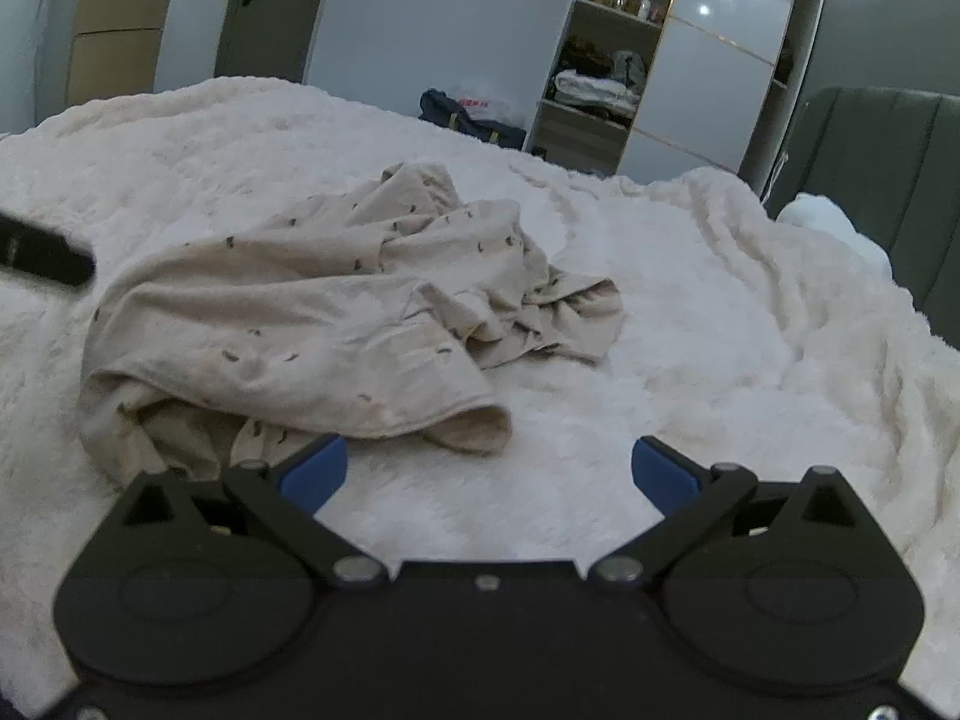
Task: Fold clothes
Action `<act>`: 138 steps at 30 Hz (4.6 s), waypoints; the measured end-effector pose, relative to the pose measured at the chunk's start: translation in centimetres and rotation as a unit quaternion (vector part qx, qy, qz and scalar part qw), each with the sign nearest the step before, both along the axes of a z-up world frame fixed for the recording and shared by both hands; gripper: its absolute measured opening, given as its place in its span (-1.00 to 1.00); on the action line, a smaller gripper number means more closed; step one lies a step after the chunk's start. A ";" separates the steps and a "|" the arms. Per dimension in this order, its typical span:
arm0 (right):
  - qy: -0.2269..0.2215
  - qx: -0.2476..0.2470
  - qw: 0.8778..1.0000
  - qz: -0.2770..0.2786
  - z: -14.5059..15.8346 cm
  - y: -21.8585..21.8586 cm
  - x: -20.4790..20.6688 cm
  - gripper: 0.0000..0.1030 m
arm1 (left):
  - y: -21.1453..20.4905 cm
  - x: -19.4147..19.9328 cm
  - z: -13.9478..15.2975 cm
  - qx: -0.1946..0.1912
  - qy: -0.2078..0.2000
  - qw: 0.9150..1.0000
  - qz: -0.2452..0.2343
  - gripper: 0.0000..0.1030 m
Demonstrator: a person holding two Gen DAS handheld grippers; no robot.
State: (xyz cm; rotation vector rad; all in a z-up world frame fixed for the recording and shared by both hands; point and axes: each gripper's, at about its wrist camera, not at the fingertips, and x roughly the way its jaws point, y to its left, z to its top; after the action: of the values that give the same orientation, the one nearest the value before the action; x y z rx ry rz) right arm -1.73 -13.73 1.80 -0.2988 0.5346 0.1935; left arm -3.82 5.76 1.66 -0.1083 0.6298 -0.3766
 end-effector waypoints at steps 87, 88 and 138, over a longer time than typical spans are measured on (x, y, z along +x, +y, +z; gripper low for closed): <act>-0.086 -0.056 0.964 0.247 8.1 7.3 -8.3 0.34 | 0.4 -7.0 20.2 -0.083 -0.213 0.973 0.039 -0.76; -0.077 -0.065 0.963 0.249 7.6 7.4 -8.1 -0.11 | 0.5 -7.5 20.0 -0.080 -0.214 0.973 0.037 -0.76; -0.254 0.025 0.936 0.242 33.3 -5.1 -2.9 -1.00 | 5.1 -4.8 36.5 -0.006 -0.402 0.915 0.019 -0.83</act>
State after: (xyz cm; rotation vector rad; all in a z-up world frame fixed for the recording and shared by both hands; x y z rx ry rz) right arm -4.59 -18.81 35.15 -0.4122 -0.0664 0.5879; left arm -8.66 10.85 38.19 0.0281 -0.1922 -0.3506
